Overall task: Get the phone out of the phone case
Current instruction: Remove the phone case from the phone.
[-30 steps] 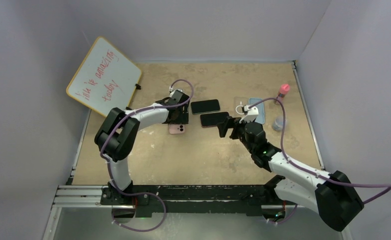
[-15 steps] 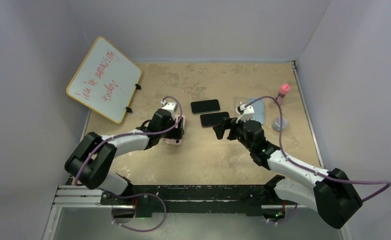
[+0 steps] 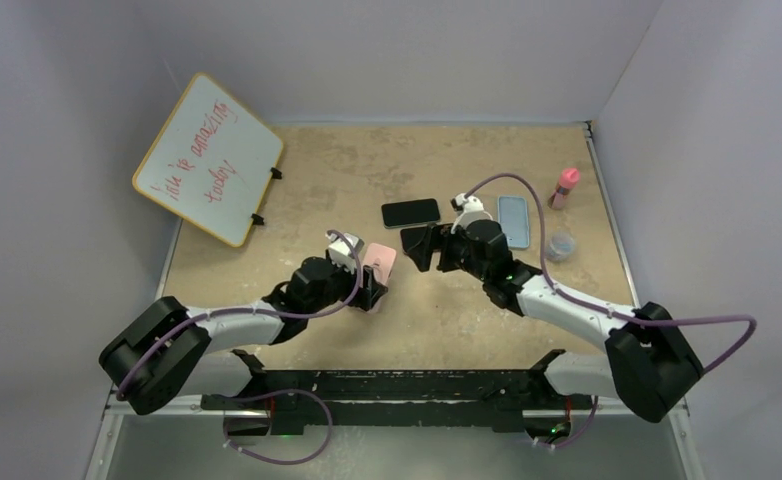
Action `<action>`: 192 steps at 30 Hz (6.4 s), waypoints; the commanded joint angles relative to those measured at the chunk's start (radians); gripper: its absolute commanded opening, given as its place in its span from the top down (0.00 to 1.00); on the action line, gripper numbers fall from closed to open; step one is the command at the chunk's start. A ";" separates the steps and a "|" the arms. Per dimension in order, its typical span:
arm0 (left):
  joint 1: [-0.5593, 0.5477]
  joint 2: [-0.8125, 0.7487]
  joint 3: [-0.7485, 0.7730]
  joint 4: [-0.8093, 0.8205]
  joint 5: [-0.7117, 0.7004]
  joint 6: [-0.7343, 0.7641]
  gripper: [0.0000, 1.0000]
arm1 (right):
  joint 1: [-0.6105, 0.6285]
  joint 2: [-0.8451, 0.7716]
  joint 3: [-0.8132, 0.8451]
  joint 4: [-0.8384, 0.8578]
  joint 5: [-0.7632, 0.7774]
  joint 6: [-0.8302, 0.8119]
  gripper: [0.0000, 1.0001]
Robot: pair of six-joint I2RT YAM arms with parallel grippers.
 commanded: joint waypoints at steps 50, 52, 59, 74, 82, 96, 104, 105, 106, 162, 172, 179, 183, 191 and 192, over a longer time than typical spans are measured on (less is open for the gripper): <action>-0.376 0.068 0.254 -0.275 -0.611 -0.003 0.18 | 0.126 0.243 0.203 -0.133 0.010 0.143 1.00; -0.406 0.078 0.277 -0.304 -0.664 -0.010 0.17 | 0.127 0.246 0.203 -0.135 0.009 0.150 1.00; -0.481 0.122 0.342 -0.384 -0.774 -0.024 0.07 | 0.127 0.254 0.207 -0.145 0.020 0.165 1.00; -0.586 0.475 0.602 -0.822 -1.122 -0.322 0.21 | 0.126 0.244 0.202 -0.143 0.004 0.201 1.00; -0.598 0.610 0.734 -1.010 -1.202 -0.425 0.43 | 0.127 0.239 0.196 -0.137 -0.009 0.213 1.00; -0.602 0.290 0.432 -0.503 -1.005 -0.074 1.00 | 0.066 0.097 0.168 -0.185 -0.047 0.125 0.52; -0.499 0.105 0.234 -0.165 -0.550 0.162 1.00 | -0.020 -0.129 0.054 -0.133 -0.201 -0.153 0.15; -0.473 0.083 0.210 -0.133 -0.480 0.178 1.00 | -0.021 -0.156 0.037 -0.122 -0.226 -0.183 0.14; -0.453 0.051 0.183 -0.099 -0.420 0.189 1.00 | -0.021 -0.183 0.021 -0.108 -0.255 -0.210 0.13; -0.128 -0.304 -0.005 0.086 0.492 0.481 1.00 | -0.023 -0.048 0.060 0.067 -1.131 -0.240 1.00; -0.170 -0.359 -0.065 0.175 0.340 0.707 1.00 | -0.022 0.006 0.115 0.067 -1.145 -0.084 1.00; -0.220 -0.313 -0.050 0.211 0.270 0.865 1.00 | -0.022 0.049 0.156 0.035 -1.156 -0.027 1.00; -0.273 -0.324 -0.052 0.219 0.220 0.946 1.00 | -0.022 0.067 0.158 0.040 -1.159 0.000 1.00; -0.342 -0.400 -0.083 0.232 0.117 1.044 1.00 | -0.023 0.113 0.161 0.041 -1.161 0.022 1.00; -0.342 -0.410 -0.092 0.238 0.114 1.049 1.00 | -0.022 0.115 0.160 0.041 -1.159 0.022 1.00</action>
